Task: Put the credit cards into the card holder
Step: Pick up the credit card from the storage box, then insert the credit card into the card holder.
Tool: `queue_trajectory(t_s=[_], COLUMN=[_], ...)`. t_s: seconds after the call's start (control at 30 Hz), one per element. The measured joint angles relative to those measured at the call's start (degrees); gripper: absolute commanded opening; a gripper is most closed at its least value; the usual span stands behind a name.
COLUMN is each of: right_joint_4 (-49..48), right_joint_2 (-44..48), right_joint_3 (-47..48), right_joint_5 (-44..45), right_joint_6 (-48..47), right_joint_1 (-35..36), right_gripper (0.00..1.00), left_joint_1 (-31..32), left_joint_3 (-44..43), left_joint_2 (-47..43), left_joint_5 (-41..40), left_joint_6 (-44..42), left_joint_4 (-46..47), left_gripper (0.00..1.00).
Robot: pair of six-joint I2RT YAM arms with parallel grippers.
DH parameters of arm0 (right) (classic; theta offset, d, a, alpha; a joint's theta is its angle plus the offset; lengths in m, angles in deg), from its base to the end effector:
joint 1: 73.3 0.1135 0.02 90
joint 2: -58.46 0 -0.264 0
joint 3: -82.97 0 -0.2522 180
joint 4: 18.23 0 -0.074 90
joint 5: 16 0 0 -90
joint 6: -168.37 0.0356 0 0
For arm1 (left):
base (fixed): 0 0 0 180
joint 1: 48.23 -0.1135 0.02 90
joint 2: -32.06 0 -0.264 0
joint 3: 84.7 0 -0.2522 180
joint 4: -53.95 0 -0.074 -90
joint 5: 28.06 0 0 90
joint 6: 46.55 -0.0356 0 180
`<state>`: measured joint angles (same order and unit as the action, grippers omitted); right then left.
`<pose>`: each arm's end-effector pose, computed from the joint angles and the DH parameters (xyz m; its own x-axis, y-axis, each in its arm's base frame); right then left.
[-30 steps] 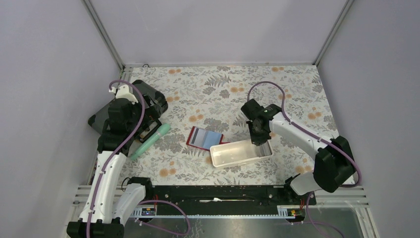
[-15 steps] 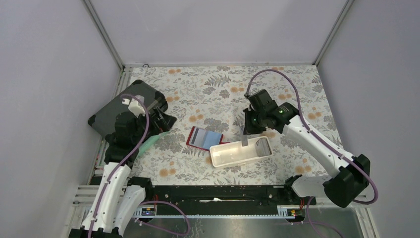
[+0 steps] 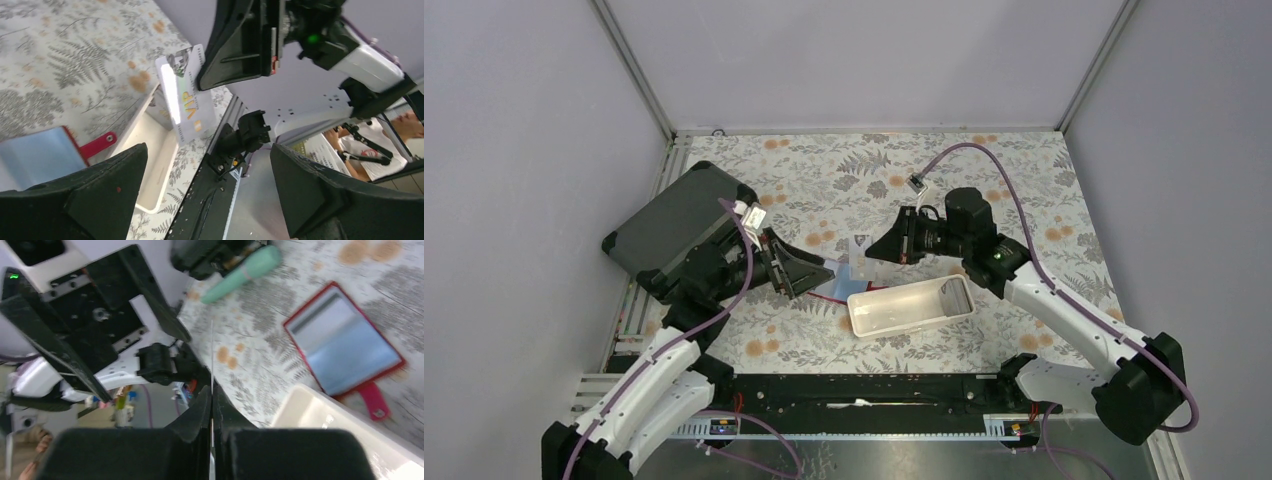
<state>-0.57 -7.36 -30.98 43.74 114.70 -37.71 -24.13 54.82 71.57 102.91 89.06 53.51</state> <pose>0.2042 0.1682 0.3240 -0.7257 0.1099 -0.6792 -0.5756 0.4437 0.6868 0.1451 -0.0905 0.2867 -0.6421 -0.3039 -0.7038 0.6404 0.2922 -0.7103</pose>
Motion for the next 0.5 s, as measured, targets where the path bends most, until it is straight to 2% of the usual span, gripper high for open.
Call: queue_trajectory(t_s=[0.07, 0.1, 0.17, 0.27, 0.37, 0.5], right_joint_4=[-5.31, -7.89, -12.17, -17.29, -20.70, -22.71], right_joint_2=[-0.02, -0.02, -0.02, -0.02, -0.13, -0.90], right_joint_3=[-1.36, -1.81, -2.21, -2.34, -2.36, -2.40], right_joint_5=[-3.56, -5.40, -8.48, -12.00, -15.28, -17.70], right_joint_6=[2.19, 3.21, 4.76, 6.23, 7.19, 7.65], right_joint_1=[0.00, 0.00, 0.00, 0.00, 0.00, 0.00], right_gripper=[0.00, 0.00, 0.00, 0.00, 0.00, 0.00], left_joint_1=[0.76, 1.05, 1.57, 2.58, 3.82, 4.92], left_joint_3=[0.11, 0.11, 0.13, 0.20, 0.87, 1.60], left_joint_2=[0.20, 0.39, 1.05, 3.30, 5.35, 6.84], left_joint_5=[1.31, 1.88, 2.62, 4.20, 5.31, 5.84], left_joint_6=[1.44, 2.16, 3.56, 6.45, 9.29, 12.24], left_joint_4=[3.13, 4.68, 7.15, 11.61, 16.41, 21.09], left_gripper=[0.99, 0.95, 0.76, 0.60, 0.56, 0.42])
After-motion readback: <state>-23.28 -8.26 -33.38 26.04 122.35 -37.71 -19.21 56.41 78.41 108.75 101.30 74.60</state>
